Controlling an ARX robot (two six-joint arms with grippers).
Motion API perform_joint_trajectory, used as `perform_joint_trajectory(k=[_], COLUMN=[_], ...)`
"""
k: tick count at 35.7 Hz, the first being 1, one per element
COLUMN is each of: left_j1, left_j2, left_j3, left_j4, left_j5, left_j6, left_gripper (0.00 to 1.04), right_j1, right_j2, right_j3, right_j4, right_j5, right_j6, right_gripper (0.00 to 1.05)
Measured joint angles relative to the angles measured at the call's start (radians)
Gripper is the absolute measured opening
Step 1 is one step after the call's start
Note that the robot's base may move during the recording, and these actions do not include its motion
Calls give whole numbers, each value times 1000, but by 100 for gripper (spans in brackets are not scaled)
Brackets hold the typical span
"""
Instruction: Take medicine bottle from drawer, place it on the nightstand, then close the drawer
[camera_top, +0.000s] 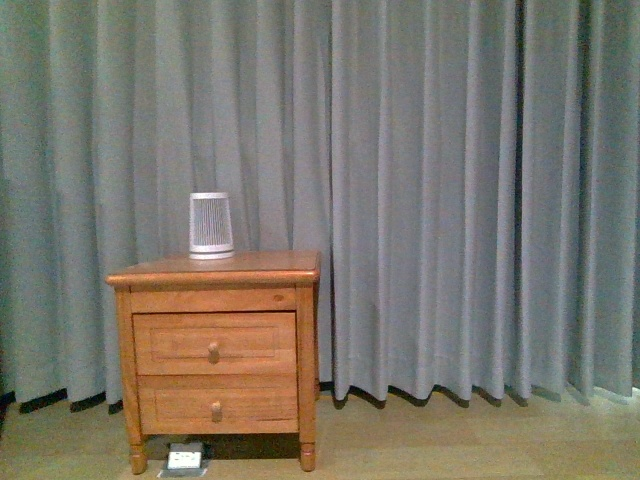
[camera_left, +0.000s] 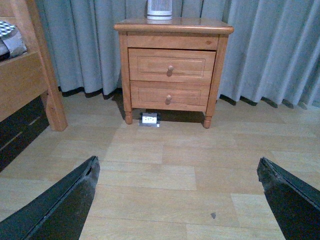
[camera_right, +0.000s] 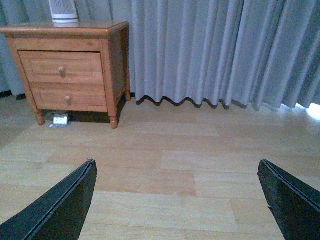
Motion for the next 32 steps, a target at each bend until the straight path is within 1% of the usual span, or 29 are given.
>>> perform_joint_trajectory(k=[32], left_j1=[0], left_j2=[0], left_j3=[0], left_j4=[0], left_j5=[0], left_j6=[0], left_gripper=[98], right_j1=[0], right_j2=[0], right_j3=[0], right_j4=[0], right_j5=[0], right_j6=[0], right_gripper=[98])
